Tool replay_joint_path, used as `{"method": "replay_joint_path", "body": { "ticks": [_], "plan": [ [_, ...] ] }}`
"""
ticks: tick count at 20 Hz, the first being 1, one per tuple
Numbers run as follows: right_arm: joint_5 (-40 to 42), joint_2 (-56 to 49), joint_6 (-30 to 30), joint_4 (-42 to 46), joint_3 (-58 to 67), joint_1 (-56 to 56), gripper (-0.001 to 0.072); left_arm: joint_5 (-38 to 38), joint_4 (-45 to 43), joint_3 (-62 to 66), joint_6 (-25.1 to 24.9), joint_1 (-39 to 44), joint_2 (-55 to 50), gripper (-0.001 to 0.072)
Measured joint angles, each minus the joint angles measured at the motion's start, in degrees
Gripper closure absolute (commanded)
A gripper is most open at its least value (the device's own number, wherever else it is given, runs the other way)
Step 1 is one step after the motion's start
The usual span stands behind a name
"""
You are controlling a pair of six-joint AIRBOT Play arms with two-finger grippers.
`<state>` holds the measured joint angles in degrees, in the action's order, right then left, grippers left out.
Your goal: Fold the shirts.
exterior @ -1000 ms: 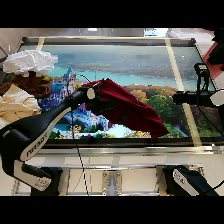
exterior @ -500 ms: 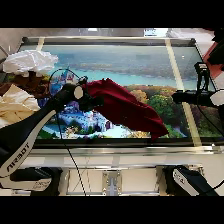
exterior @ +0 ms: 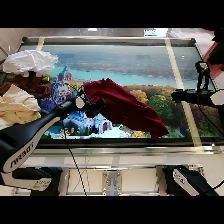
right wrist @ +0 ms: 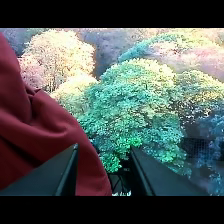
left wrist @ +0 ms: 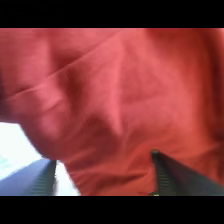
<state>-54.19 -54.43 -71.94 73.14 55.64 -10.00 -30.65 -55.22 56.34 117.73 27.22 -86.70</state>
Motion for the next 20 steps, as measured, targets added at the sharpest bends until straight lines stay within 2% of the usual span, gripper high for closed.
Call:
{"method": "replay_joint_path", "body": {
  "ticks": [1, 2, 7, 13, 16, 20],
  "plan": [
    [0.0, 0.0, 0.0, -0.1, 0.0, 0.0, 0.0327, 1.5, 3.1, -0.2, -1.9, 0.0, -0.3, 0.0681],
    [0.1, 0.0, 0.0, -0.1, 0.0, 0.0, 0.0327, 3.0, 5.6, -0.3, -3.6, 0.0, -0.5, 0.0696],
    [0.1, 0.0, 0.0, 0.7, 0.0, 0.0, 0.0326, 7.9, 13.5, 0.7, -10.5, -0.4, 0.3, 0.0696],
    [0.5, -2.0, 0.0, 2.1, -3.3, 0.0, 0.0326, 6.4, 14.1, 4.7, -25.2, -4.9, 13.2, 0.0697],
    [1.8, -4.2, 0.9, -4.0, -7.7, 0.0, 0.0326, 1.6, 10.4, 5.4, -28.3, -9.7, 22.6, 0.0697],
    [4.3, -7.6, 7.8, -21.9, -12.2, 0.8, 0.0326, -7.0, 4.6, 5.7, -28.3, -15.3, 31.9, 0.0697]
  ]
}}
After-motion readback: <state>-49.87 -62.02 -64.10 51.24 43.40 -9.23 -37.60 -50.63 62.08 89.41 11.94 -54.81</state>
